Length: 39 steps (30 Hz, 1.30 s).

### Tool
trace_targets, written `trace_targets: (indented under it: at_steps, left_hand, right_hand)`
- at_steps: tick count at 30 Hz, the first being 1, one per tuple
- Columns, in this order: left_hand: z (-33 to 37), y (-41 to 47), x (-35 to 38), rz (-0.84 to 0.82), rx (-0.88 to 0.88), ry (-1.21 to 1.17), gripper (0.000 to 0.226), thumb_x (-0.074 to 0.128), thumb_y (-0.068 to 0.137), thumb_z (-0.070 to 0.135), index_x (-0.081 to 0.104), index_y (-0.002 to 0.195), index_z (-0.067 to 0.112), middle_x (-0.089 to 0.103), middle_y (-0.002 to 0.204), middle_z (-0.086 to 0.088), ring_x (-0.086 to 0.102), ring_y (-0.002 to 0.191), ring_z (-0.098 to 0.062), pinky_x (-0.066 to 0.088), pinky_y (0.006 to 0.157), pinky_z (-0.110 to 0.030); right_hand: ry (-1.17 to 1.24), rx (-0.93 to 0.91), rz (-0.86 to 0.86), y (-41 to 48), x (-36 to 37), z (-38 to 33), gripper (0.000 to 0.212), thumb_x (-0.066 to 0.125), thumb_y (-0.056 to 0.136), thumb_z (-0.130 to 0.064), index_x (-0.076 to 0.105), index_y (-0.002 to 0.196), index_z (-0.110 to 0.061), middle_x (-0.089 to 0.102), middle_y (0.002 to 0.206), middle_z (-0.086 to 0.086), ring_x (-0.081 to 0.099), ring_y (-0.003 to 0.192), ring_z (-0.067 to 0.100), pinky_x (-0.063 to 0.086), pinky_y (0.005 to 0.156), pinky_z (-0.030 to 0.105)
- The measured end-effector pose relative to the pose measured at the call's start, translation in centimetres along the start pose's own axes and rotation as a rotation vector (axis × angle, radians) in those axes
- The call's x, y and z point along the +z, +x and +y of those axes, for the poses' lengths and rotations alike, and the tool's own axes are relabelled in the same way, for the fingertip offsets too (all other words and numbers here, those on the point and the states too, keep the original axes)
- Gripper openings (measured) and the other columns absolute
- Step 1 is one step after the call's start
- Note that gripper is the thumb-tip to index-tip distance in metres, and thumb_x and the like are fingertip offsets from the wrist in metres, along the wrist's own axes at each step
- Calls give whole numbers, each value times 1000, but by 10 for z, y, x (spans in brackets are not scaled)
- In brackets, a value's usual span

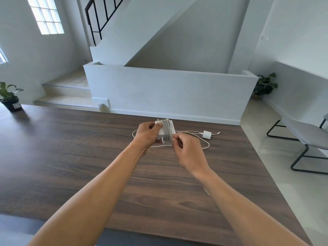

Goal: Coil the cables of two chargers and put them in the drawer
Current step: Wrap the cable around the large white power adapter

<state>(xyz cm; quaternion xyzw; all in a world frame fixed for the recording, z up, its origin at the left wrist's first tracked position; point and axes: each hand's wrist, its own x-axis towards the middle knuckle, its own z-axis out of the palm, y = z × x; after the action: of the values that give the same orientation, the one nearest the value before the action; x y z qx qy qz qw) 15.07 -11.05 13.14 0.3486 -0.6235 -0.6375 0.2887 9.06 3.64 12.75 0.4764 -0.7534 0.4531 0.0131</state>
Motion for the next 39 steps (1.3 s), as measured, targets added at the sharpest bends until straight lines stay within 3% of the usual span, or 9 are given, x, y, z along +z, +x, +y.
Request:
trace_targets:
  at_steps: [6,9,13,16,19,22,28,34,39]
  left_hand:
    - [3,0,0,13,-19,-125,23,57,96,21,66,95,0,66,83,-13,63,65,-20,60,58,-35]
    - [5,-3,-1,-26,-15,-219,19,55,96,19,65,88,5,65,77,-11,62,64,-19,57,53,-30]
    - [5,-8,-8,-244,3,-264,21,51,98,16,65,103,1,66,79,-10,63,60,-14,56,53,-28]
    - [5,-11,-13,-371,5,-287,26,49,99,17,64,109,-2,67,78,-8,64,61,-13,55,54,-26]
    - [7,-13,-20,-544,0,-243,33,48,99,18,59,119,-6,68,86,-10,65,69,-15,57,59,-27]
    - [7,-19,-22,-650,13,-54,29,49,98,14,59,119,-4,69,88,-9,65,69,-13,54,55,-25]
    - [-1,-14,-29,-637,64,256,27,51,99,14,61,117,-3,65,88,-11,62,70,-13,56,61,-28]
    - [2,-12,-23,-557,117,348,21,54,97,14,66,109,1,64,88,-15,59,74,-27,55,60,-33]
    - [0,-6,-25,-359,135,346,24,53,97,15,65,102,-5,64,76,-9,62,62,-17,55,53,-29]
  right_hand:
    - [22,-16,44,-9,10,7,14,54,94,-14,66,87,-12,56,64,-10,47,56,6,34,55,17]
    - [69,-2,36,-12,14,10,14,55,95,-16,66,86,-14,53,59,-10,45,53,7,34,53,18]
    - [226,96,14,-15,16,22,14,57,95,-21,70,90,-18,46,53,-10,37,48,6,30,48,19]
    - [248,148,-50,-15,13,30,15,57,96,-26,72,97,-23,52,59,-6,36,43,5,27,46,15]
    - [191,198,-120,-7,4,37,21,56,96,-21,67,81,-31,56,59,-8,38,38,3,29,45,14]
    - [72,221,-171,13,-11,42,29,57,94,-19,62,68,-30,56,55,-10,41,42,1,32,47,18]
    - [-82,220,-268,56,-41,26,21,63,91,-32,74,79,-20,52,40,-17,46,41,-3,33,49,15]
    - [-215,160,-287,57,-31,1,25,58,93,-28,73,81,-12,69,71,-1,60,66,12,43,64,25]
    - [-213,119,-195,37,-14,-18,31,51,96,-24,67,74,-8,62,59,3,54,54,21,41,55,29]
